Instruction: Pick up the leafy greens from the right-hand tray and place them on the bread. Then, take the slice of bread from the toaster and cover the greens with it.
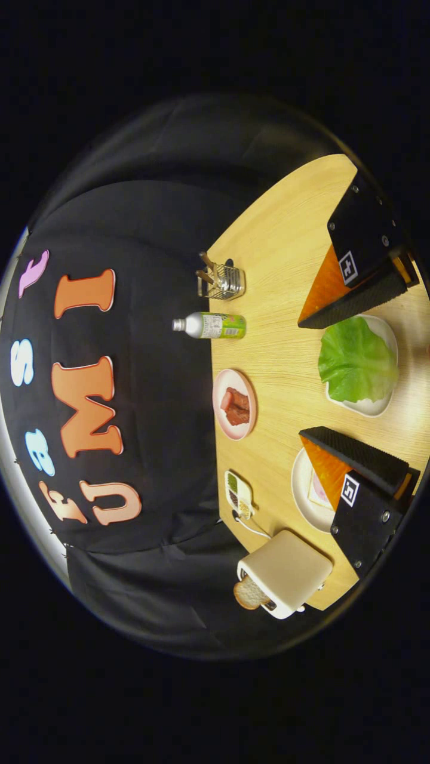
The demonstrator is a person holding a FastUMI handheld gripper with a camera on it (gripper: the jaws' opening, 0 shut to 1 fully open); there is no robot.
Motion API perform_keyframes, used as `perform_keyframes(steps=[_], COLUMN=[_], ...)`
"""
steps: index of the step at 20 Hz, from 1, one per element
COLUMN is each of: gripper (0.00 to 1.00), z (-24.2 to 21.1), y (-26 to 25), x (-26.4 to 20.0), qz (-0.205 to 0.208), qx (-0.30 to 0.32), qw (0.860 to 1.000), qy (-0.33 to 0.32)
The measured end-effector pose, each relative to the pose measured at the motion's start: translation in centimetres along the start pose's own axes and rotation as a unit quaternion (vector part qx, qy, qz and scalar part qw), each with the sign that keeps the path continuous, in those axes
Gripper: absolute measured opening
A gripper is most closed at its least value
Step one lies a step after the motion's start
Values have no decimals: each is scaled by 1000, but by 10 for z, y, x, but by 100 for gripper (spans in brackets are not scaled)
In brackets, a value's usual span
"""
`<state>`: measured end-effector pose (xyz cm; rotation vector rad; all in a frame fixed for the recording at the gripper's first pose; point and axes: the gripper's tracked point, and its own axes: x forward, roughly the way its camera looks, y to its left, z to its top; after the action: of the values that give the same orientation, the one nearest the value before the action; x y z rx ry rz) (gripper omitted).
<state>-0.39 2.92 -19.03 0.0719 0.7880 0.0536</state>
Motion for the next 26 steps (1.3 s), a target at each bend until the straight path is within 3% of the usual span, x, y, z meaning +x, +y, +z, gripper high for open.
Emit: perform_keyframes(steps=[4, 17, 24, 26], gripper=[99, 95, 86, 78], z=[-30, -96, -118, -117], y=[-11, -15, -20, -25], x=[14, 50, 61, 63], qz=[-21, -12, -37, -53], qx=[-10, 42, 16, -3], qw=[998, 981, 975, 976], qy=[50, 187, 217, 210])
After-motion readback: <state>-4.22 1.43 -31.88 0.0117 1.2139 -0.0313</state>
